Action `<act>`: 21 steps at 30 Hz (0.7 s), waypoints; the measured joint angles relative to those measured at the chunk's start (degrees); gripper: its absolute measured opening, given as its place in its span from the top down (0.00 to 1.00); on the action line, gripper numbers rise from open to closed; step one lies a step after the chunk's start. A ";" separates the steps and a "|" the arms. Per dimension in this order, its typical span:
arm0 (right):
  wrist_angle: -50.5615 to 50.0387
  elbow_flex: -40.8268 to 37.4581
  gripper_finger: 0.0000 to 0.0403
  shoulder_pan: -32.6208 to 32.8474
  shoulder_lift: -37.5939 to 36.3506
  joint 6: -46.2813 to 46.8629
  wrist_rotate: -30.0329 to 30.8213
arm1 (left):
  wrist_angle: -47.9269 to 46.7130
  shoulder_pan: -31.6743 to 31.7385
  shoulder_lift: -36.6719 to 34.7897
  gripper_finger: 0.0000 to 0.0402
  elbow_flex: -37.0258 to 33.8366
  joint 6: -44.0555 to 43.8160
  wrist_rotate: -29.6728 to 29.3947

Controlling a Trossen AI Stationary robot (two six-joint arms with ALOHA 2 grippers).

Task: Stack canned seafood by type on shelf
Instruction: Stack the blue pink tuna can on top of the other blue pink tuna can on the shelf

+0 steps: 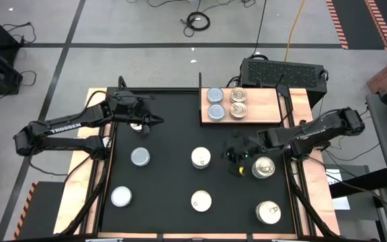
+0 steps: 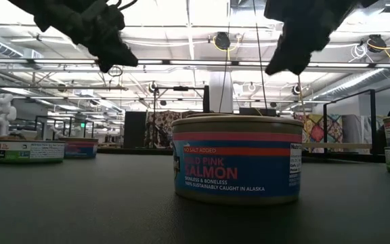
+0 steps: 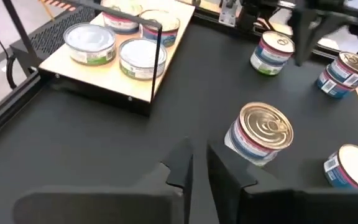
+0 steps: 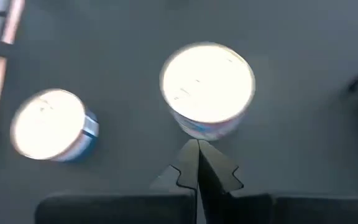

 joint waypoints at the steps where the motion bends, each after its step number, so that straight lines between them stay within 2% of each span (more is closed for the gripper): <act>1: 0.77 0.00 1.00 1.11 0.01 0.13 0.79 | 0.44 -0.32 0.61 0.85 0.00 0.41 0.08; 8: 2.83 0.00 1.00 4.78 0.02 0.18 4.96 | 5.15 -3.93 7.80 0.75 0.00 5.13 1.90; 12: 3.61 0.00 1.00 4.85 0.99 0.33 5.28 | 8.15 -6.68 12.50 0.73 -0.02 8.73 1.95; 18: 6.27 0.00 1.00 4.77 5.39 0.84 5.22 | 19.78 -9.97 22.49 0.73 -0.04 3.40 1.79; 21: 8.50 0.00 1.00 3.93 7.90 3.64 5.01 | 23.95 -11.53 27.73 0.73 -0.07 4.28 2.67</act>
